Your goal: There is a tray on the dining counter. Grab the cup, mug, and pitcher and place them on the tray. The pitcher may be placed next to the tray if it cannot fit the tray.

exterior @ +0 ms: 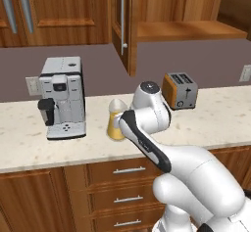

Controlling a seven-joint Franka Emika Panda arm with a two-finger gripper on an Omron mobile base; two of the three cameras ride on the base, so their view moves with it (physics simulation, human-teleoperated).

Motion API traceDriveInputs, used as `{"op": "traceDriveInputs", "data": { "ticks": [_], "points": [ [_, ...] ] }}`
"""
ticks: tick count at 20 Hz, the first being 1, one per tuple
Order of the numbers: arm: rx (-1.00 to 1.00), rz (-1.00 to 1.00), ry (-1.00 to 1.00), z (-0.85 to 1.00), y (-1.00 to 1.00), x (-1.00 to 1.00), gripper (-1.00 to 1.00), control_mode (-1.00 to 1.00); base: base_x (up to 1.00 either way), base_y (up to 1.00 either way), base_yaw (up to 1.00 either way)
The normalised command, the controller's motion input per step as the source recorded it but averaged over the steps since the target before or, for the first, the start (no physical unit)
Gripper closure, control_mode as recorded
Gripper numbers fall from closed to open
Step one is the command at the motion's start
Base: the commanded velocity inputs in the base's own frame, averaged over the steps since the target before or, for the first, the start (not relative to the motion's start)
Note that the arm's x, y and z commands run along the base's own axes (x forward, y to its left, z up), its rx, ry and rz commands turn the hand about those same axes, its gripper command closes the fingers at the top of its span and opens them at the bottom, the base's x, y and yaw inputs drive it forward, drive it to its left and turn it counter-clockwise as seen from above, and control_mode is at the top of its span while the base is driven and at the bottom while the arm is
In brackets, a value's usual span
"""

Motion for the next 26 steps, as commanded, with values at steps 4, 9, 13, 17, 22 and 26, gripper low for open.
{"op": "traceDriveInputs", "data": {
  "ticks": [4,9,13,17,22,26],
  "points": [
    [0.00,0.00,0.00,-0.07,0.00,0.10,-1.00,-1.00,0.00,0.00,0.00],
    [0.00,0.00,0.00,-0.07,0.00,0.10,-1.00,-1.00,0.00,0.00,0.00],
    [0.00,0.00,0.00,-0.04,0.00,0.12,-1.00,-1.00,0.00,0.00,0.00],
    [0.00,0.00,0.02,0.00,0.00,0.12,-1.00,-1.00,0.00,0.00,0.00],
    [0.00,0.00,0.01,-0.02,0.00,0.14,-1.00,-1.00,0.00,0.00,0.00],
    [0.00,0.00,0.02,-0.06,0.00,0.13,-1.00,-1.00,0.00,0.00,0.00]
  ]
}}
